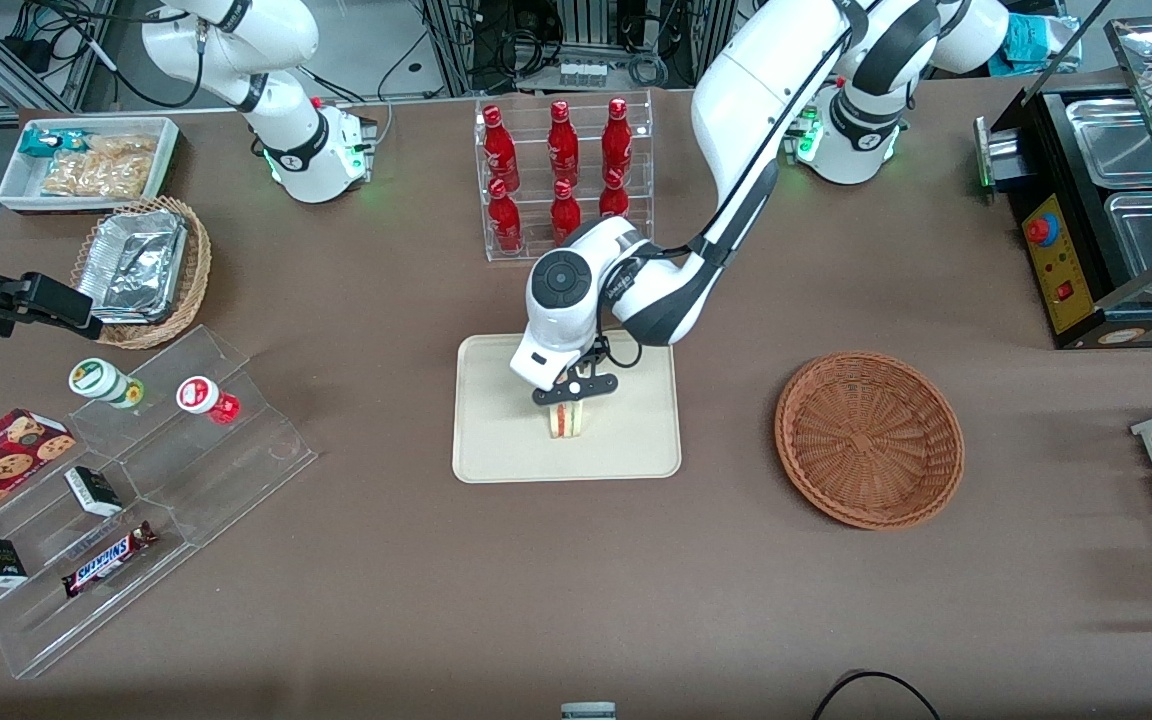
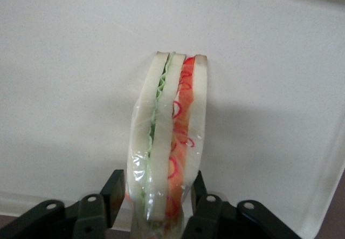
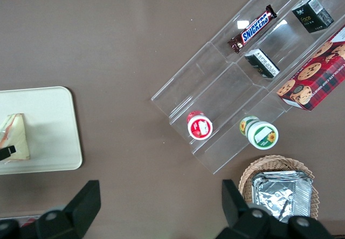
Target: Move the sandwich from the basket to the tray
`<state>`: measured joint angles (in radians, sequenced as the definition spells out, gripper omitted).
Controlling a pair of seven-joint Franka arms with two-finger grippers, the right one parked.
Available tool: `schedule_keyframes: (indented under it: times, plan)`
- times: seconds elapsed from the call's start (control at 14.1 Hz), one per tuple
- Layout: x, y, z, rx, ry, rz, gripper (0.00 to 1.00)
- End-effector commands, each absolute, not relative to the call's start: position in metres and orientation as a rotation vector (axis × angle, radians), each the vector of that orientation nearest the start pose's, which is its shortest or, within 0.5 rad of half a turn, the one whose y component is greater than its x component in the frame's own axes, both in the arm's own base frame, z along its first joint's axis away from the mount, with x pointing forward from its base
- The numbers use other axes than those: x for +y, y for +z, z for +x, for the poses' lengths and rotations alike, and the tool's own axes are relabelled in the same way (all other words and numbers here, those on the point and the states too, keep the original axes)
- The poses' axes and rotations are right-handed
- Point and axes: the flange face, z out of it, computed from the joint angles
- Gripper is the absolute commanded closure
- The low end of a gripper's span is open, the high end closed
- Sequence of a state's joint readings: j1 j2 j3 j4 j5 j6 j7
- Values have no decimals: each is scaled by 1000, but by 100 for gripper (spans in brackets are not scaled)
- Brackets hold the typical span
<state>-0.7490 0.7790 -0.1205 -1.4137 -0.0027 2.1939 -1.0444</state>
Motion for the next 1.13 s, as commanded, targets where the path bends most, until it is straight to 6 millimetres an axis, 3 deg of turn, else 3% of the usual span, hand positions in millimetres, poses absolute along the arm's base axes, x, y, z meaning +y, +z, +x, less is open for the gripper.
schedule_keyframes:
  times: [0.0, 0.21, 0.35, 0.49, 0.64, 1.06]
  plan:
    - [-544, 290, 493, -385, 38, -3204, 0]
    - [-521, 348, 496, -370, 43, -3132, 0]
    - [-493, 381, 506, -449, 23, -3079, 0]
    - [-470, 389, 517, -487, 41, -3030, 0]
    - [-420, 402, 537, -533, 50, -3017, 0]
    - [-290, 424, 535, -326, 143, -3041, 0]
